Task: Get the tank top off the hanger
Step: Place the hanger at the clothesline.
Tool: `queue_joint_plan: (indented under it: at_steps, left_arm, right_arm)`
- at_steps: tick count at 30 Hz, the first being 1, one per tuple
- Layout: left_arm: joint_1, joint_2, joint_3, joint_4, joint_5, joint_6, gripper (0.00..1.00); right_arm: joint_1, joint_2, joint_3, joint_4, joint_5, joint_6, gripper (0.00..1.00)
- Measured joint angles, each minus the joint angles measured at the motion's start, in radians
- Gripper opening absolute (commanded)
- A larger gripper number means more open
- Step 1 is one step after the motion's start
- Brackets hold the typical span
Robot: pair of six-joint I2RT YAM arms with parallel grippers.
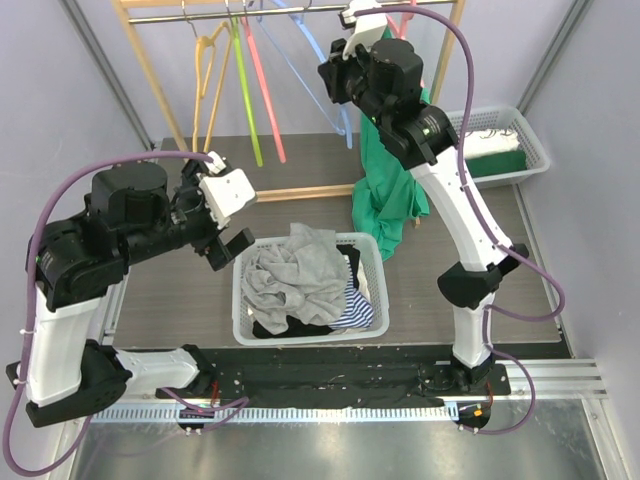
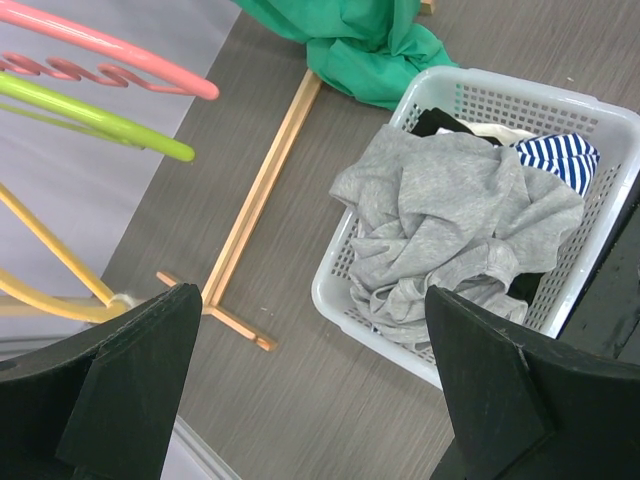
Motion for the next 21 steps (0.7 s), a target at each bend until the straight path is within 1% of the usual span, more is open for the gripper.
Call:
queue_joint_plan:
  at_steps: [14, 21]
  left_arm:
    - [0.024, -0.003, 0.008, -0.003, 0.014, -0.002, 1.00]
    - [0.042, -0.003, 0.009, -0.003, 0.028, -0.005, 1.00]
  right_arm:
    - [0.005, 0.030, 0.000, 0.001, -0.005, 0.021, 0.01]
    - [0.055, 0.058, 0.000, 0.045, 0.016, 0.005, 0.01]
